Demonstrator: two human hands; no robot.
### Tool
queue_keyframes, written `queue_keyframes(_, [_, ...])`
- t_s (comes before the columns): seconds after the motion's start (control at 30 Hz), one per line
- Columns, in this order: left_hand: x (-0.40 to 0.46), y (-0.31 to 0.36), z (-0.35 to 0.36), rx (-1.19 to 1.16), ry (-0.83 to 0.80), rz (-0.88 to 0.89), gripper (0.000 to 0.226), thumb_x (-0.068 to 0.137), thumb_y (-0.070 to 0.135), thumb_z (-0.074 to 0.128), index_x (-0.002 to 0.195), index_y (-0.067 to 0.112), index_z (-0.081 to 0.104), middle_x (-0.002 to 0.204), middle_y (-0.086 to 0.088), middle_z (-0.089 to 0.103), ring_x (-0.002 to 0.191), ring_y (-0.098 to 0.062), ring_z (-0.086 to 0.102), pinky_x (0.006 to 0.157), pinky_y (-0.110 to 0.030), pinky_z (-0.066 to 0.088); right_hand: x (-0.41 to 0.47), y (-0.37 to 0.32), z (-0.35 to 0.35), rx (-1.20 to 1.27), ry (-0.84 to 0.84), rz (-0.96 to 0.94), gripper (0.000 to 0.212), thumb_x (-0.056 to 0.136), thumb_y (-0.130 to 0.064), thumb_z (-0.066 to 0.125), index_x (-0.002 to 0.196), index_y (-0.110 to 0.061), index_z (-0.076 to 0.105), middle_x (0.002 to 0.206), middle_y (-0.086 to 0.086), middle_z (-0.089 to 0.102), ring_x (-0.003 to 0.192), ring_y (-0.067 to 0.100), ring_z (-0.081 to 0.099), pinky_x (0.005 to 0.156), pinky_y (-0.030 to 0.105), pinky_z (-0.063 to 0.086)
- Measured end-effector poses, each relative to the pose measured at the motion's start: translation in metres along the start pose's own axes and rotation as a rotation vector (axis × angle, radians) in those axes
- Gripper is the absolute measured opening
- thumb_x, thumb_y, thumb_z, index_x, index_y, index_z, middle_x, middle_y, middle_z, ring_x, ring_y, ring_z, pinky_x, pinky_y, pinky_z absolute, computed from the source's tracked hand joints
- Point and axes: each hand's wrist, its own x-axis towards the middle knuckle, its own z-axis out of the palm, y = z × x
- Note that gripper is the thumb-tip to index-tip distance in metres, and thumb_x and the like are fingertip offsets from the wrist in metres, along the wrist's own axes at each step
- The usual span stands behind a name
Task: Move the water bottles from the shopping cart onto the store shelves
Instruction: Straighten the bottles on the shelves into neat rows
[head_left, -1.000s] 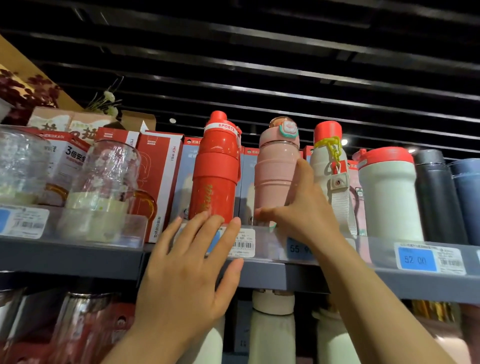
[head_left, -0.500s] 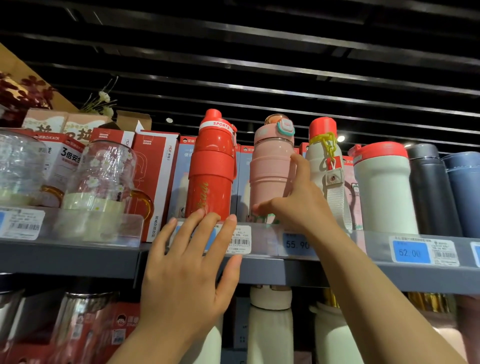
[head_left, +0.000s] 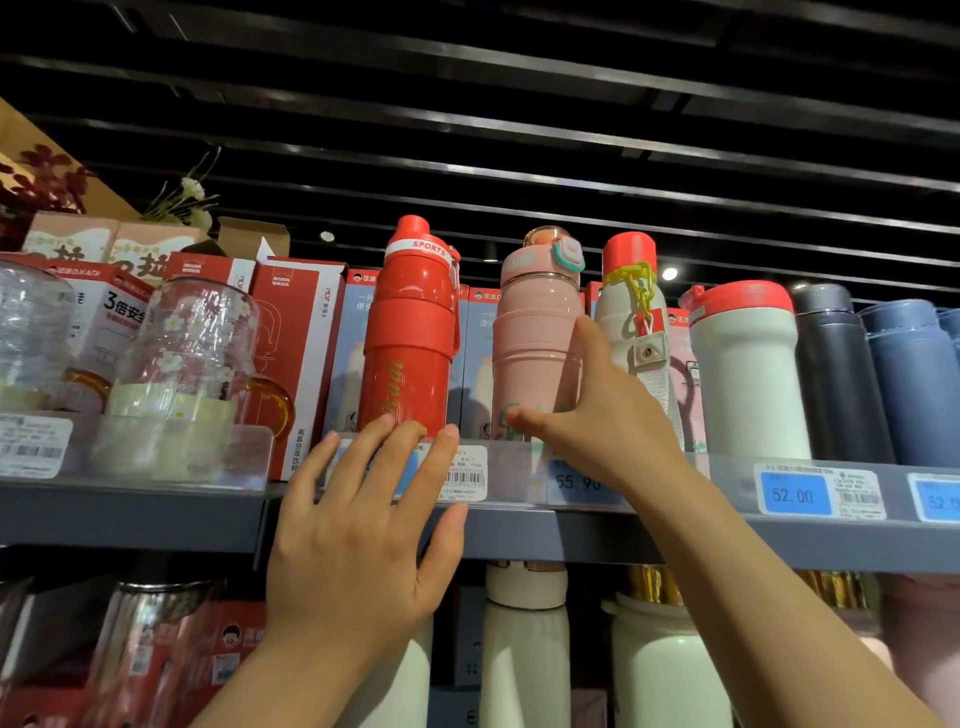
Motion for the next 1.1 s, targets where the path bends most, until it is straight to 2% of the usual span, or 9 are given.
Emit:
queue_keyframes(0.07, [0.001, 0.001, -0.001, 0.002, 0.002, 0.002, 0.053, 0.1, 0.041, 0.027, 0.131, 0.017, 0.062, 0.123, -0.008, 0.065, 0.117, -0.03, 0.06, 0.101, -0.048, 0.038, -0.009, 0.008, -0.008, -0.038, 0.14, -0.058, 0.087, 0.078, -0.05, 0.072, 0.146, -0.028, 0.024, 0.13, 0.002, 0.053, 0.112, 0.025, 0.054, 0.08, 0.034, 0.043])
queue_keyframes(0.13, [0.0, 0.002, -0.002, -0.006, 0.009, -0.01, 0.05, 0.098, 0.039, 0.032, 0.13, 0.016, 0.063, 0.122, -0.008, 0.065, 0.117, -0.031, 0.06, 0.101, -0.048, 0.037, -0.017, 0.019, -0.019, -0.063, 0.346, -0.125, 0.069, 0.081, -0.046, 0.069, 0.139, -0.023, 0.039, 0.124, 0.003, 0.055, 0.108, 0.024, 0.053, 0.076, 0.031, 0.04])
queue_keyframes(0.2, [0.001, 0.005, -0.002, -0.015, 0.022, -0.037, 0.049, 0.096, 0.038, 0.035, 0.128, 0.016, 0.064, 0.122, -0.008, 0.065, 0.117, -0.031, 0.06, 0.102, -0.048, 0.036, -0.015, 0.032, -0.03, -0.113, 0.434, -0.098, 0.061, 0.082, -0.041, 0.069, 0.134, -0.02, 0.044, 0.121, 0.005, 0.054, 0.107, 0.024, 0.05, 0.075, 0.029, 0.034])
queue_keyframes(0.4, [0.0, 0.011, 0.002, -0.029, 0.058, -0.082, 0.05, 0.098, 0.039, 0.029, 0.124, 0.016, 0.067, 0.122, -0.009, 0.066, 0.118, -0.03, 0.06, 0.1, -0.049, 0.038, 0.008, 0.042, -0.031, -0.132, 0.141, 0.135, 0.086, 0.074, -0.034, 0.077, 0.142, -0.031, 0.024, 0.131, 0.011, 0.042, 0.109, 0.036, 0.053, 0.076, 0.036, 0.044])
queue_keyframes(0.57, [0.0, 0.01, 0.003, -0.041, 0.087, -0.064, 0.051, 0.099, 0.039, 0.03, 0.123, 0.014, 0.067, 0.121, -0.01, 0.066, 0.117, -0.031, 0.06, 0.099, -0.05, 0.038, 0.016, 0.045, -0.023, -0.088, 0.115, 0.207, 0.107, 0.063, -0.032, 0.086, 0.143, -0.031, 0.014, 0.123, 0.015, 0.049, 0.101, 0.039, 0.057, 0.081, 0.045, 0.052])
queue_keyframes(0.7, [0.0, 0.008, 0.004, -0.032, 0.103, -0.051, 0.051, 0.099, 0.039, 0.03, 0.124, 0.015, 0.067, 0.121, -0.01, 0.066, 0.117, -0.031, 0.061, 0.099, -0.049, 0.038, 0.015, 0.05, -0.034, 0.023, 0.085, 0.154, 0.1, 0.066, -0.023, 0.083, 0.143, -0.03, 0.02, 0.115, 0.008, 0.056, 0.097, 0.031, 0.058, 0.075, 0.035, 0.047])
queue_keyframes(0.9, [0.0, 0.01, 0.007, -0.03, 0.128, -0.055, 0.048, 0.096, 0.037, 0.034, 0.123, 0.014, 0.067, 0.121, -0.011, 0.067, 0.116, -0.032, 0.061, 0.096, -0.05, 0.039, 0.01, 0.061, -0.046, 0.196, 0.027, 0.082, 0.092, 0.071, -0.016, 0.08, 0.143, -0.035, 0.026, 0.106, -0.005, 0.057, 0.085, 0.011, 0.06, 0.074, 0.032, 0.052])
queue_keyframes(1.03, [0.001, 0.01, 0.006, -0.027, 0.12, -0.06, 0.048, 0.096, 0.037, 0.035, 0.123, 0.015, 0.067, 0.121, -0.01, 0.067, 0.117, -0.032, 0.061, 0.097, -0.049, 0.038, 0.012, 0.062, -0.036, 0.107, 0.055, 0.08, 0.086, 0.072, -0.035, 0.074, 0.142, -0.037, 0.023, 0.121, 0.002, 0.056, 0.104, 0.027, 0.058, 0.087, 0.048, 0.052])
queue_keyframes(1.1, [0.001, 0.01, 0.006, -0.028, 0.119, -0.06, 0.048, 0.096, 0.037, 0.034, 0.123, 0.015, 0.067, 0.121, -0.01, 0.067, 0.117, -0.032, 0.061, 0.097, -0.049, 0.038, 0.012, 0.061, -0.031, 0.007, 0.122, 0.095, 0.099, 0.068, -0.052, 0.074, 0.145, -0.038, 0.015, 0.131, 0.007, 0.048, 0.115, 0.031, 0.051, 0.091, 0.052, 0.049])
